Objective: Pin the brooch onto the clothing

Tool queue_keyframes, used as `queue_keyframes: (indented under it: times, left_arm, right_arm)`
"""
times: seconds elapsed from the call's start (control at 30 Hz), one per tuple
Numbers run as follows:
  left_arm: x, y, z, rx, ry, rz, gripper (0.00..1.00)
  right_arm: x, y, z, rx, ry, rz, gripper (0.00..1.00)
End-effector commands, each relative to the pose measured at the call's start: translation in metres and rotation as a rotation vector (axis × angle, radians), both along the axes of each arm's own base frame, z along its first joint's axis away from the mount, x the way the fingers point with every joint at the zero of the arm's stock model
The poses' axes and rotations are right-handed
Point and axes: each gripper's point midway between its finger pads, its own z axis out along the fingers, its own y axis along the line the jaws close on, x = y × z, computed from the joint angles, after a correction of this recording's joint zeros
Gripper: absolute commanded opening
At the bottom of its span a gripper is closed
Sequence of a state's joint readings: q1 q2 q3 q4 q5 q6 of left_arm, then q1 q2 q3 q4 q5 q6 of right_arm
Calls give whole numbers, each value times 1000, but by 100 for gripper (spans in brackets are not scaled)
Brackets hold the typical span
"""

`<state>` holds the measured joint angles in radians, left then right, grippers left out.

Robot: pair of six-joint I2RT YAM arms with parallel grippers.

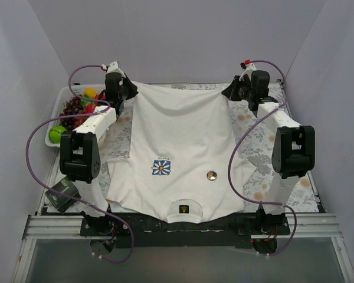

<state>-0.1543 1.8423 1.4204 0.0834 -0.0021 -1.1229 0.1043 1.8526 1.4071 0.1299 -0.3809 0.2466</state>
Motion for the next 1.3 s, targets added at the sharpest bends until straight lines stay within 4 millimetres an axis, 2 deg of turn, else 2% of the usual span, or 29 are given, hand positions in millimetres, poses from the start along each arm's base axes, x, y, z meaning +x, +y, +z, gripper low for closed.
queue_keyframes:
  times: [0.0, 0.03, 0.07, 0.13, 0.17, 0.23, 0.27, 0.3, 0.33, 0.37, 0.4, 0.47, 0.5, 0.53, 0.7, 0.73, 0.77, 0.8, 0.83, 0.87, 0.9, 0.93, 0.97, 1.03, 1.07, 1.1, 1.2, 1.23, 1.27]
  left_arm:
    - [19, 20, 19, 0, -57, 40, 0]
    - [22, 21, 16, 1, -45, 41, 0]
    - [27, 22, 11, 3, -31, 46, 0]
    - [31, 23, 7, 6, -27, 49, 0]
    - [36, 22, 11, 6, -36, 47, 0]
    - [45, 25, 0, 21, -8, 54, 18]
    - [52, 25, 12, 21, -22, 50, 50]
    - [54, 19, -2, 18, 25, 11, 63]
    - [55, 17, 0, 13, 32, 0, 74]
    - [54, 13, -2, 5, 54, -20, 81]
    - [56, 10, 6, -5, 44, -38, 89]
    - [50, 4, 13, -25, 46, -66, 93]
    - [46, 3, 10, -34, 56, -70, 98]
    - [39, -1, 21, -55, 44, -86, 98]
    - [-1, -12, 34, -126, 60, -143, 98]
    - [-11, -13, 23, -133, 89, -147, 98]
    - [-24, -15, 38, -146, 70, -159, 98]
    - [-32, -16, 39, -149, 73, -164, 98]
    - [-45, -18, 23, -153, 113, -172, 98]
    - [-57, -19, 39, -159, 88, -180, 98]
    - [-66, -22, 37, -162, 98, -194, 98]
    - [-75, -25, 36, -160, 108, -203, 98]
    - [-90, -28, 33, -156, 127, -214, 98]
    - [-108, -34, 25, -151, 160, -233, 98]
    - [-122, -37, 7, -149, 218, -238, 98]
    - [-133, -41, 9, -153, 221, -252, 98]
    - [-163, -58, -18, -137, 304, -287, 98]
    - [-174, -70, -28, -121, 330, -310, 98]
    - [-183, -75, -38, -113, 366, -315, 98]
  right_arm:
    - [32, -2, 27, 6, -101, 5, 1]
    - [38, -2, 13, 5, -76, 6, 1]
    - [46, 0, 25, 9, -101, 9, 1]
    - [57, 1, 7, 8, -56, 18, 1]
    - [66, 4, 18, 10, -77, 22, 2]
    - [77, 3, -4, 2, -20, 19, 12]
    - [82, 2, -7, -5, -9, 15, 42]
    - [88, -1, 3, -16, -3, -4, 54]
    - [91, -3, -5, -28, 21, -20, 64]
    - [92, -5, 0, -37, 16, -28, 73]
    - [91, -9, 0, -55, 17, -45, 75]
    - [80, -15, 19, -67, -14, -68, 85]
    - [68, -18, -2, -81, 28, -79, 86]
    - [58, -21, 28, -76, -36, -93, 91]
    - [-1, -30, 32, -78, -31, -122, 92]
    - [-23, -31, 28, -76, -14, -127, 92]
    - [-34, -29, 26, -74, -8, -125, 92]
    - [-45, -31, 25, -77, -2, -137, 92]
    - [-59, -32, 34, -69, -15, -148, 92]
    - [-74, -31, 16, -80, 30, -151, 92]
    - [-87, -37, 4, -101, 76, -176, 92]
    - [-99, -39, 9, -105, 73, -186, 92]
    - [-115, -39, -10, -118, 130, -190, 90]
    - [-136, -48, -16, -143, 165, -227, 84]
    - [-150, -50, -33, -156, 213, -241, 82]
    - [-161, -57, -33, -169, 221, -273, 81]
    - [-185, -64, -52, -182, 253, -296, 60]
    - [-190, -66, -58, -192, 269, -303, 41]
    - [-195, -67, -63, -199, 290, -300, 30]
